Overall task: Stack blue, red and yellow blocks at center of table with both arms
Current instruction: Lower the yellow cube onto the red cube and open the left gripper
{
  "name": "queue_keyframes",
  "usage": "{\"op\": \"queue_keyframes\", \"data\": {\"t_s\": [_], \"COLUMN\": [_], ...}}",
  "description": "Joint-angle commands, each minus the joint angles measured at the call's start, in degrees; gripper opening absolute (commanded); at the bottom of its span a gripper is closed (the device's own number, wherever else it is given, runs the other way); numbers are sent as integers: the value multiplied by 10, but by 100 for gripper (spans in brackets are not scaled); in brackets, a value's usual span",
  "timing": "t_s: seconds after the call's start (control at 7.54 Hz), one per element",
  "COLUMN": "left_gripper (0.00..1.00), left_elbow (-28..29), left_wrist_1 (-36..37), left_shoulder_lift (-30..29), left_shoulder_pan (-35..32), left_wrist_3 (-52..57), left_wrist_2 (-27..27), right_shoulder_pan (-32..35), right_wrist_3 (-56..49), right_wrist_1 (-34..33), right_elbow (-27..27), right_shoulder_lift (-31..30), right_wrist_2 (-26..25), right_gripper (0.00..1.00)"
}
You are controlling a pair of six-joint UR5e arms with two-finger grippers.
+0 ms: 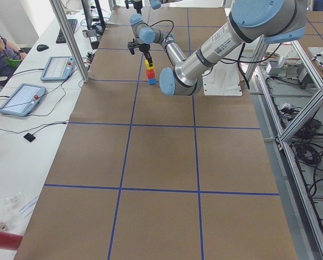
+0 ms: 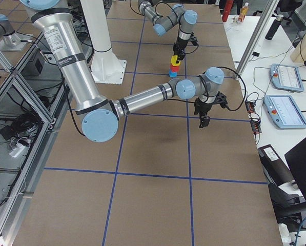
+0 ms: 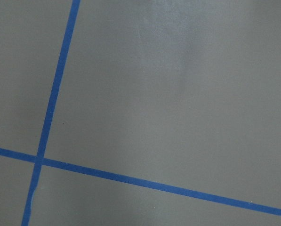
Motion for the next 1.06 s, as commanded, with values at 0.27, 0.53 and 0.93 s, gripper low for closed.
{"op": "queue_keyframes", "data": {"t_s": [0.27, 0.53, 0.93], "left_gripper": [0, 0, 0], "left_elbow": [0, -5, -6], "left_wrist_1": [1, 2, 1], "left_shoulder_lift": [3, 11, 13], "left_shoulder_pan": [2, 3, 4], "left_wrist_3": [3, 3, 3], "left_wrist_2": [6, 6, 6], "right_shoulder_pan": [0, 0, 0], "right_wrist_3": [-1, -1, -4], "right_wrist_1": [0, 0, 0], "right_elbow": [-3, -3, -4], "right_shoulder_lift": [0, 0, 0], "right_wrist_2": [-1, -1, -1], "right_gripper": [100, 100, 100]}}
